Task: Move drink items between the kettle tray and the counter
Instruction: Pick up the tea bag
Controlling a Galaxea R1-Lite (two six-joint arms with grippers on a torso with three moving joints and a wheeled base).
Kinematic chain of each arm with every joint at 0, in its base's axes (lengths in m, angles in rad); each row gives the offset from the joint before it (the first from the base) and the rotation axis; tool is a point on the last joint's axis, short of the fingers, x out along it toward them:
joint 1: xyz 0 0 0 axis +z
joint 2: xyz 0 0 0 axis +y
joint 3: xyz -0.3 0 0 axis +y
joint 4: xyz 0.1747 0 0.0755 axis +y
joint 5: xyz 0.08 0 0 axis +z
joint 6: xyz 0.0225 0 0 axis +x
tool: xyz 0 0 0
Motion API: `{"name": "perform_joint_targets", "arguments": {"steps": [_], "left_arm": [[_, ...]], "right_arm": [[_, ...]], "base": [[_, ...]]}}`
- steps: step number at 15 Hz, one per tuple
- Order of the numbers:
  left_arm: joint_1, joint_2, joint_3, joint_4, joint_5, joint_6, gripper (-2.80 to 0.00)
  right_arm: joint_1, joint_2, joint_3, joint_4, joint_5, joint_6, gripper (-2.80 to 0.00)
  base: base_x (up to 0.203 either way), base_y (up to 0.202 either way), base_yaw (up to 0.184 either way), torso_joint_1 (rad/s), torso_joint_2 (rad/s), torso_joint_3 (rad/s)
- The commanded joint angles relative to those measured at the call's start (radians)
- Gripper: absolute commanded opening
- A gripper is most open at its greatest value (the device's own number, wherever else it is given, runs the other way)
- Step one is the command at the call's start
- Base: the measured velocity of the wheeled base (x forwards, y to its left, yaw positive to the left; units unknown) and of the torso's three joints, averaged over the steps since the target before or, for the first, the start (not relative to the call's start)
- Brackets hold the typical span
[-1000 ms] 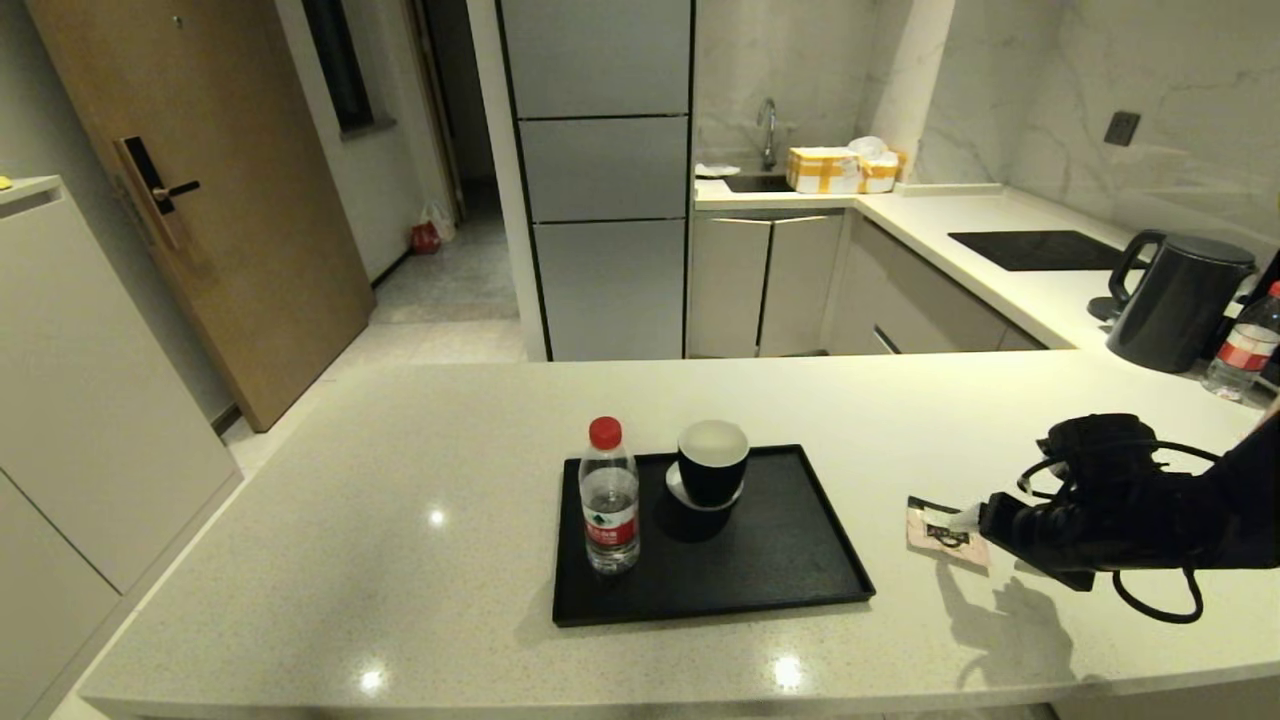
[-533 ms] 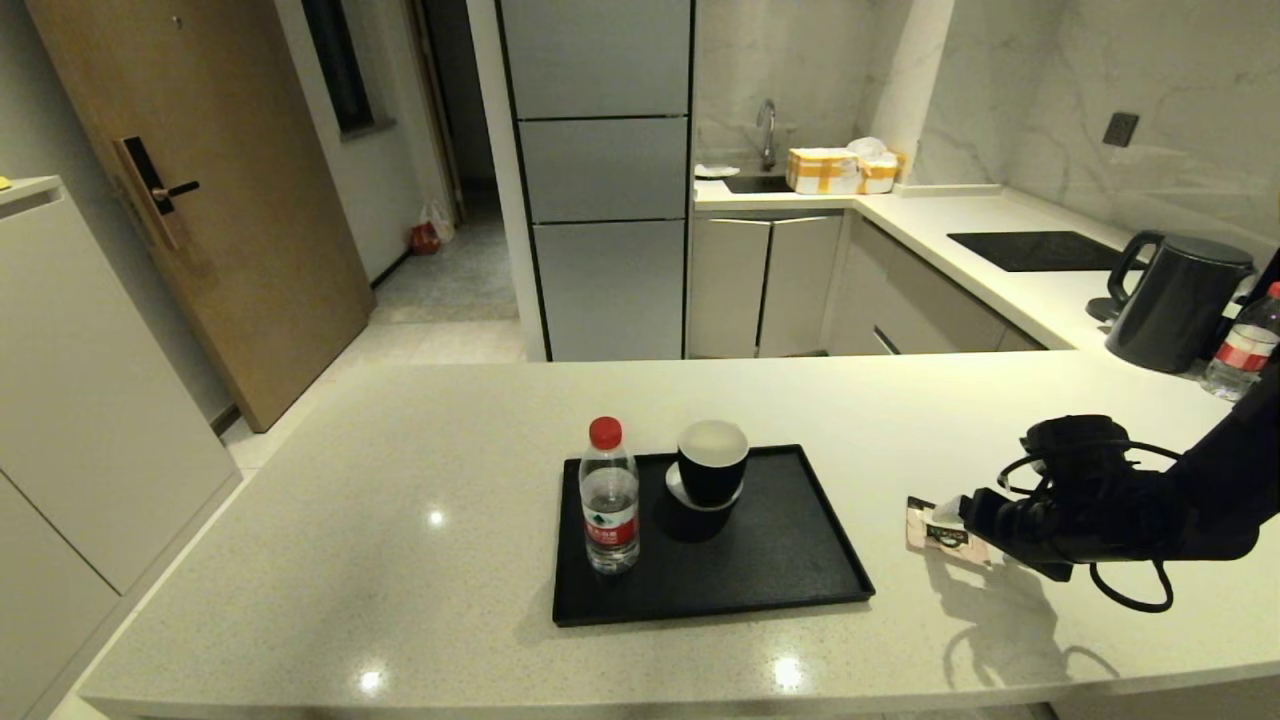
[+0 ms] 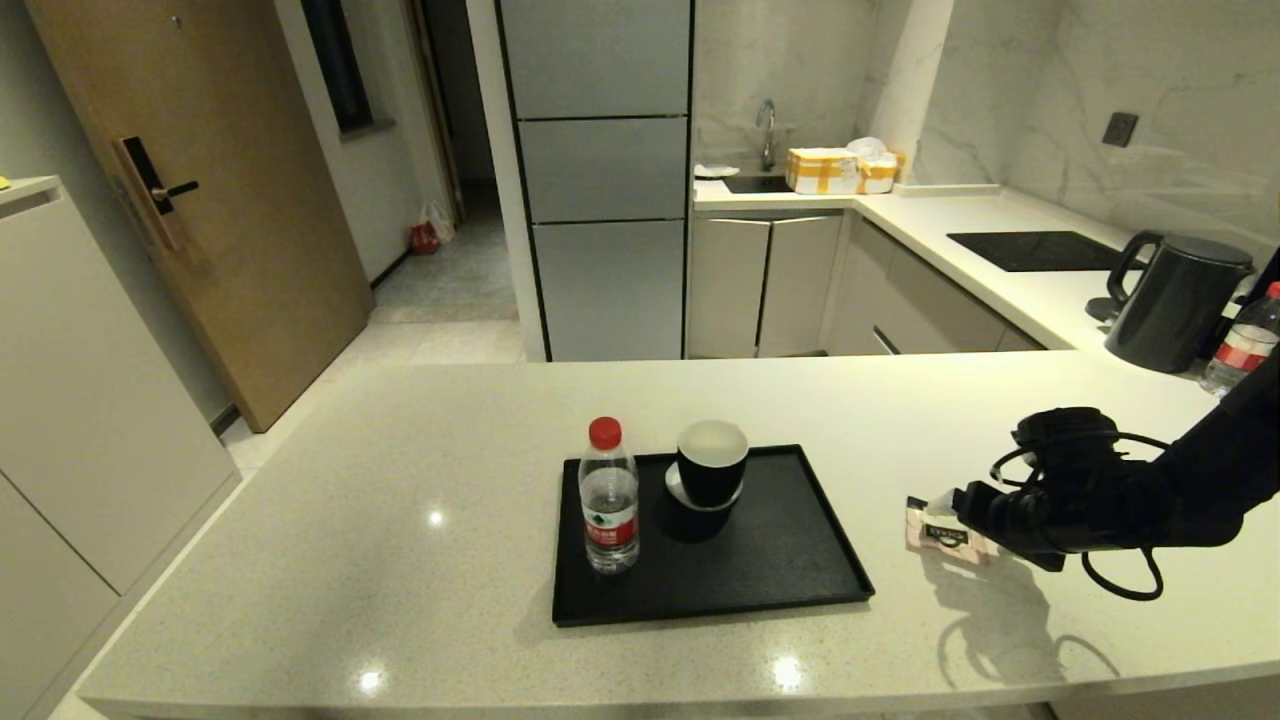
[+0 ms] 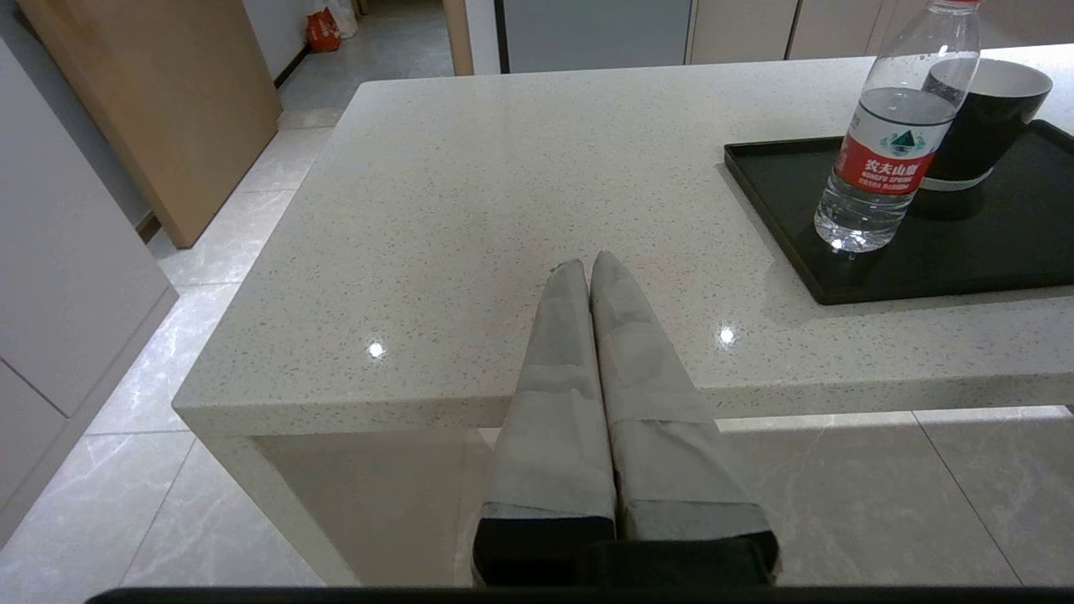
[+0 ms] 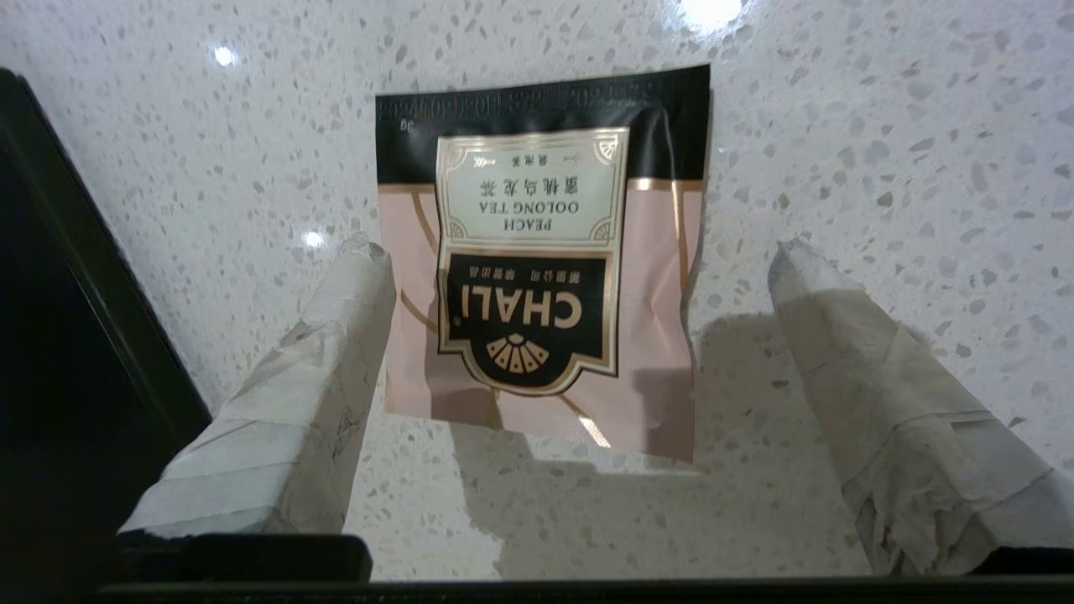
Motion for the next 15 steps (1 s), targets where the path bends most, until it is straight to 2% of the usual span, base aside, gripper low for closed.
{"name": "perform_joint_targets", "arguments": {"steps": [1,5,11,15], "left_arm": [[0.000,-0.001,0.001,0.000,0.000,0.002,-2.80],[0.000,-0.001,0.002,0.000,0.000,0.001,-2.80],[0.000,-0.001,0.000,0.000,0.000,0.001,-2.80],[0.000,-0.001,0.001,0.000,-0.001,0.001,-2.80]], "right_arm": [[0.001,-0.006,-0.010,0.048,0.002,-0.001,0.00],[0.002,-0.025,-0.028,0.113,0.002,-0.028,0.00],[0.006,-0.014,-0.045,0.119,0.002,-0.029,0.00],[0.036,0.008,-0.069,0.116,0.001,-0.026,0.00]], "base": [[0.000,0.000,0.000,0.000,0.00,0.000],[0.000,0.000,0.000,0.000,0.00,0.000],[0.000,0.000,0.000,0.000,0.00,0.000],[0.000,0.000,0.000,0.000,0.00,0.000]]}}
